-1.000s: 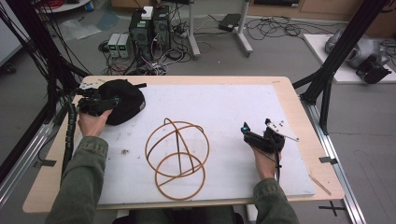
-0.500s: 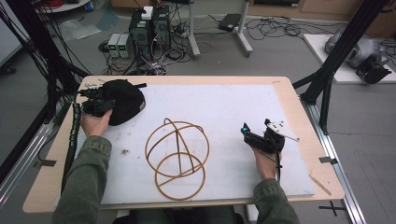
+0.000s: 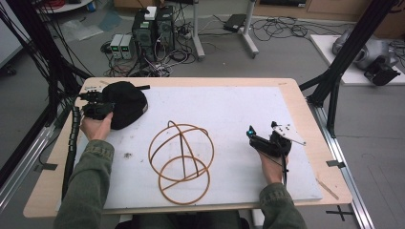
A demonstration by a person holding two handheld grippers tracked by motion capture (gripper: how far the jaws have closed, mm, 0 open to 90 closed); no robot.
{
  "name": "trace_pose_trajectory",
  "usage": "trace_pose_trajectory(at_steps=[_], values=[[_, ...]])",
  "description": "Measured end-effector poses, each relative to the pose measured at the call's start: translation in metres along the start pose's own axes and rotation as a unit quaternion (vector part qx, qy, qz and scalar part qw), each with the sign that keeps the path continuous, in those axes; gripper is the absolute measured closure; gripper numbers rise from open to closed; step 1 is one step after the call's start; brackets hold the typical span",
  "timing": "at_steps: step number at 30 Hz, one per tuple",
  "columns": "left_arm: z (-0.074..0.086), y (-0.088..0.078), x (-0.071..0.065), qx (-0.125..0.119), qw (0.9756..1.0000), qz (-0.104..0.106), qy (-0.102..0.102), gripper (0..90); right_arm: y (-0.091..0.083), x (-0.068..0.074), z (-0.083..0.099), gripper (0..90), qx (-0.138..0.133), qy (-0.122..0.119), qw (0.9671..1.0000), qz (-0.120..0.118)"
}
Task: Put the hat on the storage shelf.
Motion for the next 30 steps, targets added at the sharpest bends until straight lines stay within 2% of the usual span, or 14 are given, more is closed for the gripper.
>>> trace_pose_trajectory(at_steps=[4, 10, 14, 16, 18, 25, 27, 30], values=[[0.0, -0.004, -0.001, -0.013, 0.9999, 0.001, 0.007, 86.2, -0.001, -0.001, 0.0, 9.4, -0.001, 0.0, 1.0, 0.001], [0.004, -0.019, 0.007, -0.04, 0.9991, 0.012, -0.011, 86.2, -0.002, -0.001, 0.0, 9.4, -0.002, 0.003, 1.0, 0.003], [0.001, -0.029, 0.012, -0.053, 0.9984, 0.016, -0.014, 86.1, -0.002, 0.0, 0.0, 9.4, -0.001, 0.003, 1.0, 0.003], [-0.001, -0.04, 0.015, -0.064, 0.9971, 0.032, -0.027, 86.1, -0.002, 0.0, 0.0, 9.4, -0.001, 0.002, 1.0, 0.003], [-0.002, -0.046, 0.015, -0.066, 0.9969, 0.037, -0.022, 86.1, -0.001, 0.0, 0.0, 9.4, -0.002, 0.001, 1.0, 0.004], [-0.006, -0.067, 0.011, -0.087, 0.9956, 0.035, 0.005, 86.0, -0.004, 0.002, -0.001, 9.4, -0.006, -0.002, 1.0, 0.008], [-0.007, -0.071, 0.01, -0.091, 0.9952, 0.036, 0.007, 86.0, -0.004, 0.001, -0.001, 9.4, -0.007, -0.004, 0.9999, 0.008], [-0.009, -0.083, 0.006, -0.105, 0.993, 0.053, 0.008, 86.0, -0.004, 0.001, -0.001, 9.4, -0.008, -0.002, 0.9999, 0.01]])
Point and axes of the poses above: each handheld gripper's, and its own axes: y roughly forward along the jaws, z roughly out of its underside, x roughly to its left, the point moved 4 cm from there along y, roughly forward along the jaws, and after that the axes turned 2 degrees about x, right-handed, at the moved point
